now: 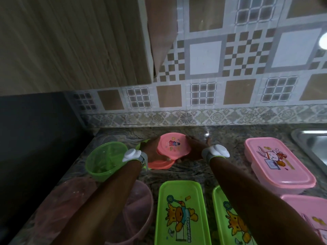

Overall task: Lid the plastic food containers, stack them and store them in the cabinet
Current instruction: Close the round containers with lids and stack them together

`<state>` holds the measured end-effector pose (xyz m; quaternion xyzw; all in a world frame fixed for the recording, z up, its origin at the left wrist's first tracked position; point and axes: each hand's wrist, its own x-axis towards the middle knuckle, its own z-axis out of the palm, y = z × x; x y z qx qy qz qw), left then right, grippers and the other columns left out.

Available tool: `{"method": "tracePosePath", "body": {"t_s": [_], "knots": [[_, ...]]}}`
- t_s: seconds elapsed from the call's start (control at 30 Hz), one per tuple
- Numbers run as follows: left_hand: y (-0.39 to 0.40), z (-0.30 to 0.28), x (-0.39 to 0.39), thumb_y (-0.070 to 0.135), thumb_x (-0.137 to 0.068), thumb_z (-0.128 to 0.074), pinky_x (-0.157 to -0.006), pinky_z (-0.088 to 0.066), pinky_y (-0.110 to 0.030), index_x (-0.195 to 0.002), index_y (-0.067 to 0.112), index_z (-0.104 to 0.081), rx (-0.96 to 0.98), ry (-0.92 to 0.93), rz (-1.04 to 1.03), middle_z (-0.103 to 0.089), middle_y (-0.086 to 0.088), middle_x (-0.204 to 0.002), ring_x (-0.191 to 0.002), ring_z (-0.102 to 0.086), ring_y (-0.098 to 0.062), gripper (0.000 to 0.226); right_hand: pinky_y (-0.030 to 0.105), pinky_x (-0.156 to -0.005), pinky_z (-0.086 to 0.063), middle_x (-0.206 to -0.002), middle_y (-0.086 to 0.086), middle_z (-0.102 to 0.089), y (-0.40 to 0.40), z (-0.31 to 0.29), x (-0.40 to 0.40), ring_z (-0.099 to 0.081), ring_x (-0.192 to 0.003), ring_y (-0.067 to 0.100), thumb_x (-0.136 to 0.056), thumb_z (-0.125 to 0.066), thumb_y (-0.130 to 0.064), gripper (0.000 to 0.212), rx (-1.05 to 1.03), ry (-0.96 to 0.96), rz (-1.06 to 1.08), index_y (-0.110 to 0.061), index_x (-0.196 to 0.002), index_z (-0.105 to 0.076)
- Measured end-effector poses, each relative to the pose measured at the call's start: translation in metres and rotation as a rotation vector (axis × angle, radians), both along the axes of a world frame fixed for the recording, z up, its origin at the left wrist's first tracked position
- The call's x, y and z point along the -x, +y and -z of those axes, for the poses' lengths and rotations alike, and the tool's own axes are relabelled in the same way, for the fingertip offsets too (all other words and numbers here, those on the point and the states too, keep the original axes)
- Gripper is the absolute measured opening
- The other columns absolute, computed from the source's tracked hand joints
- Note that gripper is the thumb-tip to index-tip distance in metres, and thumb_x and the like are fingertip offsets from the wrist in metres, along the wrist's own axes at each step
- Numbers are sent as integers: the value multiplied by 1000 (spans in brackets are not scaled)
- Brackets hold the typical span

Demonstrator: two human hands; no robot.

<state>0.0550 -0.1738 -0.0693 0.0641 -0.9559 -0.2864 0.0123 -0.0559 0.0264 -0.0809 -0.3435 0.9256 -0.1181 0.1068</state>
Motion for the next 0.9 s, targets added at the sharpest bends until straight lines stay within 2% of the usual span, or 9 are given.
{"method": "tracePosePath", "body": {"t_s": [0.1, 0.2, 0.37, 0.4, 0.53, 0.6, 0.67, 0.77, 0.9], "knots": [[4, -11, -5, 12, -69, -92, -104, -40, -11, -149, 3, -38, -57, 50, 41, -51, -14, -147, -134, -50, -27, 97, 33, -117, -20, -161, 15, -18, 6, -15, -3, -24, -146, 26, -81, -76, -44, 107, 99, -74, -26, -6, -156, -8], [6, -26, -14, 37, -64, -94, -108, -41, -28, -148, 22, -42, -41, 50, 9, -55, -1, -145, -131, -52, -18, 100, 26, -115, -21, -158, 14, -26, 11, -38, -12, -30, -143, 25, -76, -83, -35, 107, 178, -124, -73, -6, -155, -16], [7, -59, -52, 54, -52, -93, -112, -39, -34, -146, 32, -40, 20, 49, -69, -50, 0, -146, -133, -48, -23, 110, -8, -86, -14, -145, 21, -46, 18, -79, -38, -43, -131, 29, -70, -88, -11, 93, 317, -138, -201, 0, -146, -36], [6, -62, -56, 57, -50, -93, -112, -39, -39, -144, 33, -40, 38, 45, -72, -49, -1, -145, -133, -46, -24, 111, -6, -90, -16, -145, 20, -46, 17, -84, -42, -43, -131, 29, -70, -88, -11, 94, 327, -144, -207, -1, -146, -36], [4, -86, -105, 54, -48, -94, -110, -43, -43, -138, 24, -49, -34, 62, -80, -58, -1, -136, -128, -51, -25, 105, 33, -107, -32, -143, 10, -50, 11, -112, -83, -45, -132, 26, -63, -93, -22, 100, 297, -242, -224, -12, -146, -39], [2, -92, -126, 51, -50, -94, -110, -45, -44, -142, 21, -46, -76, 54, -100, -56, -4, -140, -129, -54, -24, 108, 24, -103, -28, -143, 8, -50, 7, -118, -98, -46, -129, 21, -59, -95, -25, 104, 317, -223, -223, -13, -146, -40], [2, -101, -162, 32, -56, -98, -110, -45, -47, -143, 15, -46, -169, 87, -66, -58, -5, -140, -130, -56, -23, 102, 15, -100, -26, -142, 8, -52, 1, -128, -122, -47, -125, 15, -56, -96, -27, 105, 321, -204, -280, -12, -145, -42], [4, -99, -200, 10, -55, -98, -110, -45, -49, -140, 12, -49, -234, 136, -117, -61, -1, -137, -128, -58, -16, 99, 36, -114, -35, -143, 8, -51, -7, -130, -148, -47, -131, 23, -53, -97, -32, 111, 284, -245, -313, -12, -146, -40], [9, -98, -245, 30, -51, -101, -108, -48, -44, -140, 19, -52, -220, 159, -164, -62, 4, -137, -128, -59, -14, 103, 46, -121, -16, -159, 10, -25, -13, -122, -183, -24, -146, 27, -62, -88, -50, 127, 96, -122, -336, -14, -157, -13]]}}
